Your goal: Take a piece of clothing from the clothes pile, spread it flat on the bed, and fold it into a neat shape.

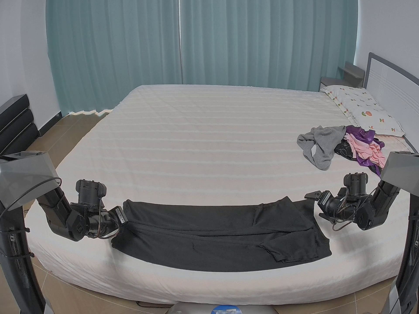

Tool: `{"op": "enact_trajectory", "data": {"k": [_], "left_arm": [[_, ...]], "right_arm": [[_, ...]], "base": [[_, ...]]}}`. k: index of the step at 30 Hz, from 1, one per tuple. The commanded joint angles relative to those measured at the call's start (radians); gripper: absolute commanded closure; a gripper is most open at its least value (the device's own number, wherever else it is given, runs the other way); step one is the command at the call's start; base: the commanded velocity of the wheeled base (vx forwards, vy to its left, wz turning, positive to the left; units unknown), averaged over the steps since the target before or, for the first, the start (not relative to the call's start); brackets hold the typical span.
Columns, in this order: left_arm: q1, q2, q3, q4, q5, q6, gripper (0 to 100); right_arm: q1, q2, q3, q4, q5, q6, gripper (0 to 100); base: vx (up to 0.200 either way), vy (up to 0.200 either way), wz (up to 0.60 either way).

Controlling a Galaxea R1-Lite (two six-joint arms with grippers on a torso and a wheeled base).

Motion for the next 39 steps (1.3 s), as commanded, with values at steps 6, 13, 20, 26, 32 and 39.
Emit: {"op": "enact_trajectory", "data": {"k": [6, 13, 20, 26, 32, 39], "left_arm": [[-0.002, -0.029, -0.002, 0.036, 0.026, 0.005, 100], [-0.002, -0.013, -0.009, 0.037, 0.024, 0.005, 100], [-0.005, -0.013, -0.009, 0.037, 0.026, 0.005, 100], [-0.006, -0.013, -0.009, 0.039, 0.024, 0.005, 100], [-0.005, -0.013, -0.009, 0.039, 0.024, 0.005, 100], [-0.005, -0.013, -0.009, 0.039, 0.024, 0.005, 100]], "right_arm": [[0.010, -0.011, 0.077, -0.092, 0.063, -0.051, 0], [0.014, -0.001, 0.176, -0.141, 0.129, -0.202, 0], [0.007, 0.005, 0.214, -0.141, 0.165, -0.285, 0], [0.003, 0.022, 0.231, -0.142, 0.169, -0.347, 0], [-0.001, 0.037, 0.242, -0.142, 0.170, -0.394, 100], [-0.015, 0.025, 0.240, -0.148, 0.172, -0.402, 100]], "base": [[0.000, 0.000, 0.00], [0.000, 0.000, 0.00], [0.000, 0.000, 0.00], [0.000, 0.000, 0.00], [0.000, 0.000, 0.00], [0.000, 0.000, 0.00]]}}
